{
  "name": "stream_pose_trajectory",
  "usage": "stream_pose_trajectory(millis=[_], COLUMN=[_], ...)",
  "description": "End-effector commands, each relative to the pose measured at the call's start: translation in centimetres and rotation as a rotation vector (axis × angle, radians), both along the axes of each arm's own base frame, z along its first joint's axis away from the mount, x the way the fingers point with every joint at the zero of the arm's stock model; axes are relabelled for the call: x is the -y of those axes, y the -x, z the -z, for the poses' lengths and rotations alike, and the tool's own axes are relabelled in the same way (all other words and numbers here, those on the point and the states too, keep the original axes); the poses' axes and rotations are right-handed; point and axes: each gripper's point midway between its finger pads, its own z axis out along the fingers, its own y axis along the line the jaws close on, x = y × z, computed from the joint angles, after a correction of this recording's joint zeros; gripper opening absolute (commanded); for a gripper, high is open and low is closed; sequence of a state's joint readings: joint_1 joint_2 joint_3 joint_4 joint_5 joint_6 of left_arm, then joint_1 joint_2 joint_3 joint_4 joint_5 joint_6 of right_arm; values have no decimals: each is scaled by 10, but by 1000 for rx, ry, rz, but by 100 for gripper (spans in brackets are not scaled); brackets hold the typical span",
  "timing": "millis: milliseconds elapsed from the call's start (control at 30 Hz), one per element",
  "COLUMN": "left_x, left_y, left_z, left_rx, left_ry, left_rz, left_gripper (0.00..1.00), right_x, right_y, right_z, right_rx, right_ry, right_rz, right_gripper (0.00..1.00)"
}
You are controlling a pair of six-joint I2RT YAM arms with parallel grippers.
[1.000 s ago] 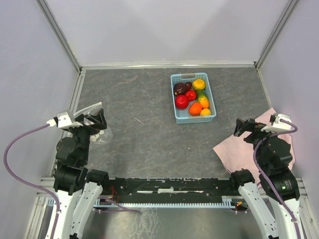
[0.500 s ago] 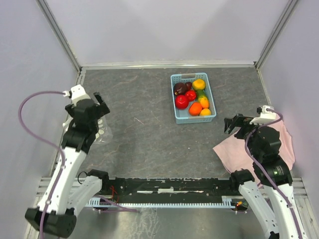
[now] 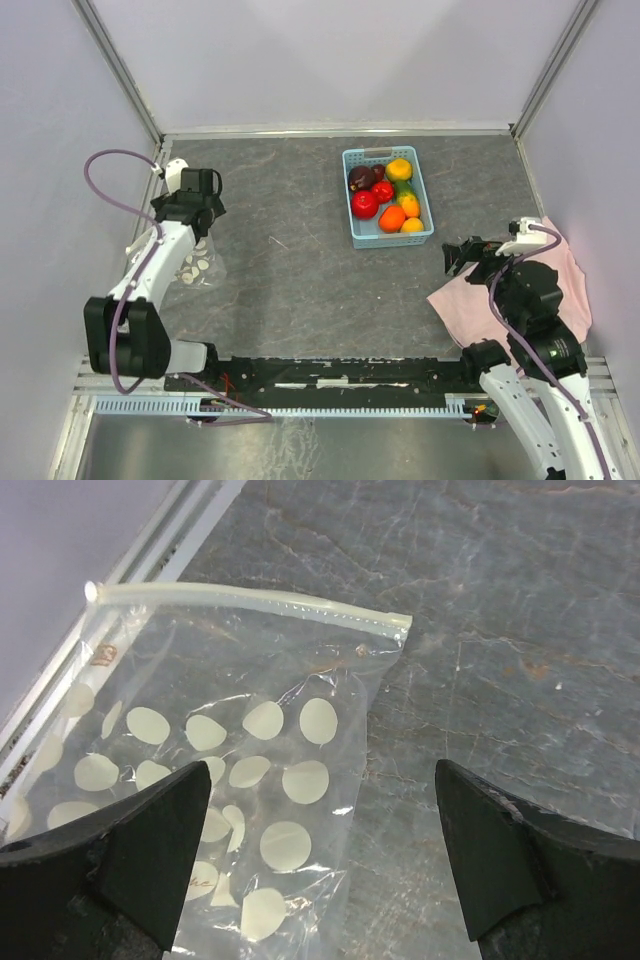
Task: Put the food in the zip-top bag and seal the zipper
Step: Pick up the zipper food storage bag at the corner of the board.
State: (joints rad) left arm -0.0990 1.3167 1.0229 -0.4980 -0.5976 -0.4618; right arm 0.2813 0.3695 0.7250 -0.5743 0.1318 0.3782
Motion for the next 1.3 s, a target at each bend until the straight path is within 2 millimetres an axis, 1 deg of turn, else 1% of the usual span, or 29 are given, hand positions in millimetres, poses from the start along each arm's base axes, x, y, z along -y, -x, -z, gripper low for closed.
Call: stream_pose_trajectory(millis=[0,33,133,233,367,533,600,700,733,800,867,933,1100,1167,1267], left_x=[-8,-7,-10,-9,-17,-27,-28,-26,-25,-21,-18,-17,-10,-6,2], left_y=[-26,-30,-43,-54,-61,-61,-60,-59,-59,-59,-58,-57,-58,-58,-58], left_z=[6,13,23,41,60,86,96,111,115,120,121,115,93,85,73], left_rx=[45,32,22,-19,-68,-128,-154,-195,-206,-225,-232,-225,-191,-178,-170], left_ry=[65,84,100,118,126,143,147,155,158,171,180,179,190,192,189], left_rz=[-82,-82,-93,-93,-102,-116,-115,-103,-97,-73,-55,-40,8,29,72], left_gripper=[98,98,97,95,91,85,80,69,64,49,35,24,5,3,3], right_x=[-5,-6,-7,-8,-7,-9,-10,-11,-10,-10,-10,-10,-14,-18,-28], right_y=[-1,-1,0,1,2,2,2,3,3,3,3,3,1,1,0], right_z=[-15,-15,-14,-15,-15,-14,-15,-16,-16,-16,-16,-16,-14,-12,-8], right_rx=[72,74,74,78,82,83,87,89,90,89,86,86,69,54,20], right_ry=[-20,-20,-18,-16,-15,-11,-11,-11,-10,-8,-7,-8,-2,3,12], right_rz=[-19,-23,-27,-34,-31,-40,-45,-49,-48,-48,-48,-50,-66,-88,-144], right_gripper=[99,99,99,99,99,99,99,99,99,99,99,99,99,99,99])
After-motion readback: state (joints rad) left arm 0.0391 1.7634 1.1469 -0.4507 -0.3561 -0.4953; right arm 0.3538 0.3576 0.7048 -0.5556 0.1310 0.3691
